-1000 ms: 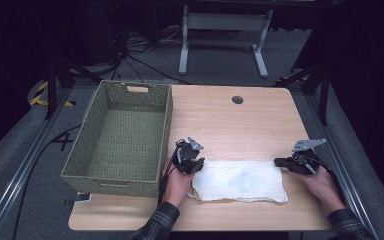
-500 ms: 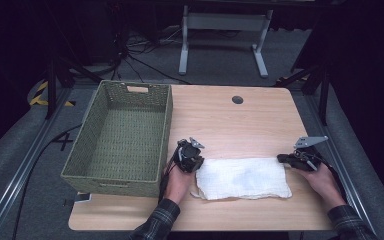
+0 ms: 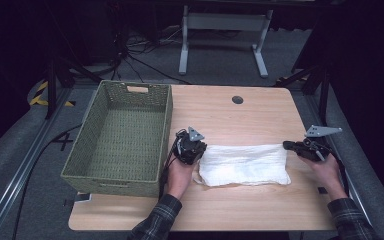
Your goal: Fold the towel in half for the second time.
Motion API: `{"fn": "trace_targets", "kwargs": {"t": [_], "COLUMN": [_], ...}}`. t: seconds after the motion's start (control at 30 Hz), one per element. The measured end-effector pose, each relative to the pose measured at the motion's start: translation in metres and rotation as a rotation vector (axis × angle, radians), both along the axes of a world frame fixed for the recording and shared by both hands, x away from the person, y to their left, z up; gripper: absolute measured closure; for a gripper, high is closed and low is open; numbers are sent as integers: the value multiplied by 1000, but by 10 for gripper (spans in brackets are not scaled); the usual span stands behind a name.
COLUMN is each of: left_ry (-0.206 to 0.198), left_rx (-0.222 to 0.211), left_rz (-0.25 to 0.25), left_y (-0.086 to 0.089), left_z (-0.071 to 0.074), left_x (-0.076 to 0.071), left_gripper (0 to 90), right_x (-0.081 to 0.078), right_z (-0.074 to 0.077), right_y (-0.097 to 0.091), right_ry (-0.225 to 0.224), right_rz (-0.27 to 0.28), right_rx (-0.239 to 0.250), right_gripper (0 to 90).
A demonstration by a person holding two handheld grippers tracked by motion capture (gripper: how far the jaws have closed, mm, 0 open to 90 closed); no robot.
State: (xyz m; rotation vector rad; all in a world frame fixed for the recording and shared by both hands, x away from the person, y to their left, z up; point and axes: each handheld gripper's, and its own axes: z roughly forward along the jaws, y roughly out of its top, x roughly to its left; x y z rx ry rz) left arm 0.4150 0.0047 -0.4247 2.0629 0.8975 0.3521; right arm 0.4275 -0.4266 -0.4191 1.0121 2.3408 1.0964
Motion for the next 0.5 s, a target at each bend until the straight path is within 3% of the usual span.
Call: {"fn": "trace_targets", "kwargs": {"t": [0.5], "left_ry": [-42], "left_rx": [-1], "left_rz": [-50], "left_y": [6], "left_z": [2], "left_x": [-29], "left_gripper": [858], "right_x": [-37], "right_z": [2], "right_y": [-2], "right_ry": [0], "right_rz": [62], "right_rx": [21], "right_gripper": [879]}}
